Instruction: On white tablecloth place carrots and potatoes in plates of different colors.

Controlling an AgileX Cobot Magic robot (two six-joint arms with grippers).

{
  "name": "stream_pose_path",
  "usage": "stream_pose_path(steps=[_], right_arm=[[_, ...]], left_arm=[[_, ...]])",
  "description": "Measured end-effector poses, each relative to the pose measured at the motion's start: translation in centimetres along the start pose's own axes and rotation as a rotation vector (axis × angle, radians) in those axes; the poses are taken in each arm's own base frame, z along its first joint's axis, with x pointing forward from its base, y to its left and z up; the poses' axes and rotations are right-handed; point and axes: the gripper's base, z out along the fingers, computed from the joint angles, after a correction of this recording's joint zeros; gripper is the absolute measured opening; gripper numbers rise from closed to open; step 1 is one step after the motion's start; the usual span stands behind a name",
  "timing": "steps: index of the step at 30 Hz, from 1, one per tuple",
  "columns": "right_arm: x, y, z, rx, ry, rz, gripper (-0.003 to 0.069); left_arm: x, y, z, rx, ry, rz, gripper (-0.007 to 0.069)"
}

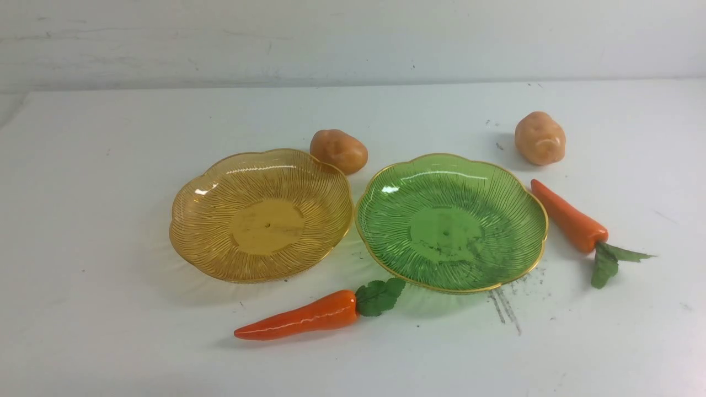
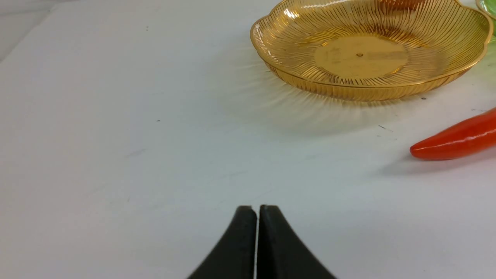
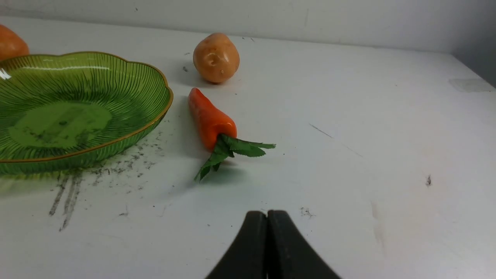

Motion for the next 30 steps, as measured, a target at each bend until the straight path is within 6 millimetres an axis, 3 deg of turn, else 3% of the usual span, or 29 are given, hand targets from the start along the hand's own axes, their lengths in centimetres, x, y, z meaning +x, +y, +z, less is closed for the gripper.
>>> stream_pose_path(steps=[13, 21, 23, 30], right_arm=[[0.0, 0.0, 0.0, 0.000, 0.000, 0.000, -0.0015], [0.0, 0.0, 0.0, 0.000, 0.000, 0.000, -0.0015], [0.0, 0.0, 0.0, 0.000, 0.000, 0.000, -0.0015], [0.0, 0.0, 0.0, 0.000, 0.000, -0.009, -0.0015]], left_arm=[[-0.1, 0.1, 0.0, -0.007, -0.010, 0.020, -0.0003], [-1.4, -0.2, -0.1, 0.052, -0.156, -0.348, -0.0003], [-1.8, -0.3, -0.2, 0.090, -0.192, -0.532, -0.0003], [-2.2, -0.4, -0.3, 0.135, -0.222, -0.722, -0.0003]])
